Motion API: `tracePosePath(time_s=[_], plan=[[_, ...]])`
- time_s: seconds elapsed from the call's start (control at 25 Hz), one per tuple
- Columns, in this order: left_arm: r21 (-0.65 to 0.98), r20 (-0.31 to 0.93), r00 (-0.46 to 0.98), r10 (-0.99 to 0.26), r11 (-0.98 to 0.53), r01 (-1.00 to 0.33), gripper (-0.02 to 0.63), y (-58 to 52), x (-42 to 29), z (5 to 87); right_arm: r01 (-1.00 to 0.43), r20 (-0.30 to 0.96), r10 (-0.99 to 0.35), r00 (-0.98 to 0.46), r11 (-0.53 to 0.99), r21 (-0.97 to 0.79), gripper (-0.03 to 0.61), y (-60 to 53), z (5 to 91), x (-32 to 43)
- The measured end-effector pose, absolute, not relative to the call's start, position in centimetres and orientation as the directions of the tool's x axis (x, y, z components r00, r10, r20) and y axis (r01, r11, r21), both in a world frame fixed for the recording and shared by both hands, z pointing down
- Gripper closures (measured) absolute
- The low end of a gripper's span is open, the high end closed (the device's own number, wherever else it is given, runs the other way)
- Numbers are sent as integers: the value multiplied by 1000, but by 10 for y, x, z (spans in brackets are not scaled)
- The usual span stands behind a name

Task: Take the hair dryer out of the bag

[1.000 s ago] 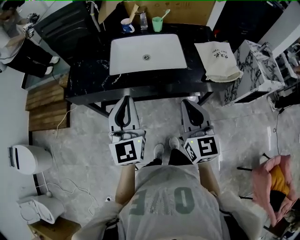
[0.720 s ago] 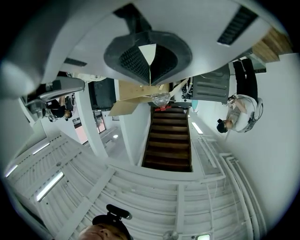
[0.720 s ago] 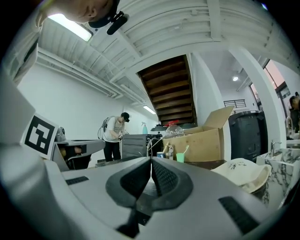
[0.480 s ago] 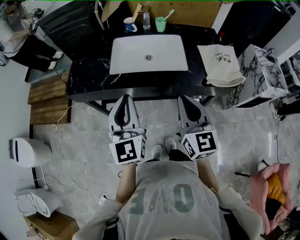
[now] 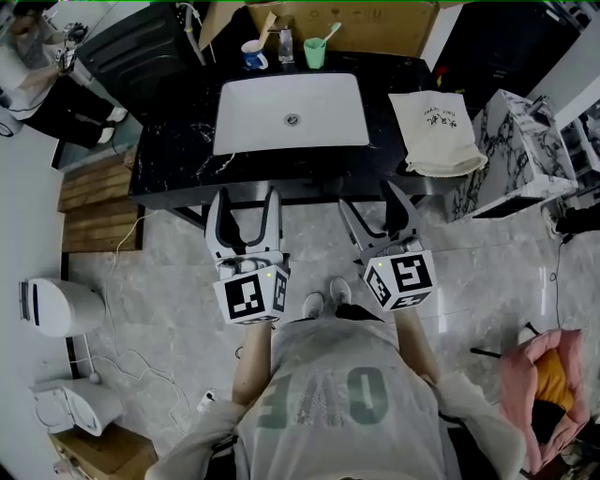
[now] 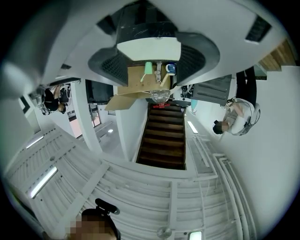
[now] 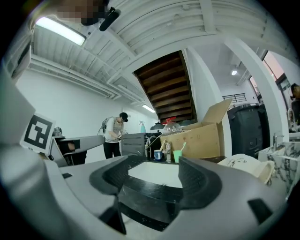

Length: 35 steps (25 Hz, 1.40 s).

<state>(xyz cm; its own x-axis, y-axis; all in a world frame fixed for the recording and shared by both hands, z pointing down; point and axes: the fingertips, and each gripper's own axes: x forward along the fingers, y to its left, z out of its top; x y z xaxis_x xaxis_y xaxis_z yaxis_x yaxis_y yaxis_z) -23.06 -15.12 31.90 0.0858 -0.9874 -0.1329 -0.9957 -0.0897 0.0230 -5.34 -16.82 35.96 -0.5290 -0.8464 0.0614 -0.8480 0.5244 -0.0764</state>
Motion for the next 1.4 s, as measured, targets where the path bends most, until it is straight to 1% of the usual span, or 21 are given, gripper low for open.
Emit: tracePosePath(time_s=[0.12, 0.32, 0.48, 0.72, 1.0, 1.2, 1.4], plan=[[16, -139, 111, -984, -114, -993, 308, -154, -220, 318, -861, 61, -860, -507, 504, -69, 250, -171, 361, -44], [9, -129, 150, -980, -153, -988, 307, -160, -206, 320, -872, 58, -870, -489, 486, -55, 250, -173, 359, -35], [15, -121, 226, -967, -230, -973, 307, -171, -180, 324, -896, 63, -894, -444, 441, -57, 252, -171, 361, -11], [37, -116, 408, -906, -414, -909, 307, -188, -110, 329, -958, 58, -957, -283, 280, -55, 252, -158, 364, 55], [21, -105, 624, -775, -629, -777, 308, -188, -14, 326, -998, 73, -997, -33, 29, -53, 253, -123, 368, 142], [26, -86, 702, -707, -706, -708, 308, -185, 24, 328, -996, 95, -992, 85, -88, -25, 253, -101, 372, 178], [26, -78, 724, -685, -728, -686, 308, -188, 40, 327, -992, 113, -987, 111, -104, 66, 253, -103, 370, 196]])
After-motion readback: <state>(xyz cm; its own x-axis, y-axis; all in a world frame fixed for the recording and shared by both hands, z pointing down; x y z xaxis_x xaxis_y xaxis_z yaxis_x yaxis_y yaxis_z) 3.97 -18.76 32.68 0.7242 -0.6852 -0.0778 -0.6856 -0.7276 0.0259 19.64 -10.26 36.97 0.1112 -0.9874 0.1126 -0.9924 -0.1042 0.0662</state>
